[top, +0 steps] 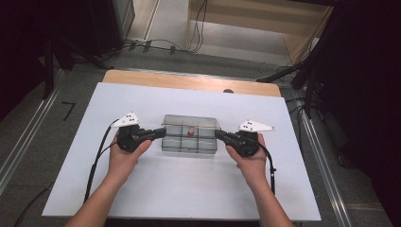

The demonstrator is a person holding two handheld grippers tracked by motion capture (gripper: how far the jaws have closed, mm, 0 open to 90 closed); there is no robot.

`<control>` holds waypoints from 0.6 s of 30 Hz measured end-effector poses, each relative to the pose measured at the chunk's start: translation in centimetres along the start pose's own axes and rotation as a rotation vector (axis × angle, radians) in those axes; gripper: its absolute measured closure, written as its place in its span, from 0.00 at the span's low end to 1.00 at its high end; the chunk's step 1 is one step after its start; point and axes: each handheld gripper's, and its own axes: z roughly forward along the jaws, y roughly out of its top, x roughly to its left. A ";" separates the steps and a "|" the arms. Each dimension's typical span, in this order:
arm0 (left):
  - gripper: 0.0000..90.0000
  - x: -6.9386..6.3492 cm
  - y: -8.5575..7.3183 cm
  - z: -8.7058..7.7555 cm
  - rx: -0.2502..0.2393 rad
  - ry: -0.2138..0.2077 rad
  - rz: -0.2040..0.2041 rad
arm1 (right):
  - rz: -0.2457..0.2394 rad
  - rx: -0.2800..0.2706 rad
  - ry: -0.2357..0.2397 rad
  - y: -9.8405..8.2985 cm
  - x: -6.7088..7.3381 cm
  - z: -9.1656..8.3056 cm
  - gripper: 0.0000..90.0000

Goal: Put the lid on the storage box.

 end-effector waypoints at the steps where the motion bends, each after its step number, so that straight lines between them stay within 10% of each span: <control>1: 0.99 0.0 0.0 0.0 -0.001 -0.002 0.000 | 0.001 -0.003 0.003 0.0 0.0 0.0 0.94; 18: 0.99 0.0 -1.3 -0.1 0.001 0.009 -0.016 | -0.003 -0.004 0.002 -1.9 0.9 -0.2 0.94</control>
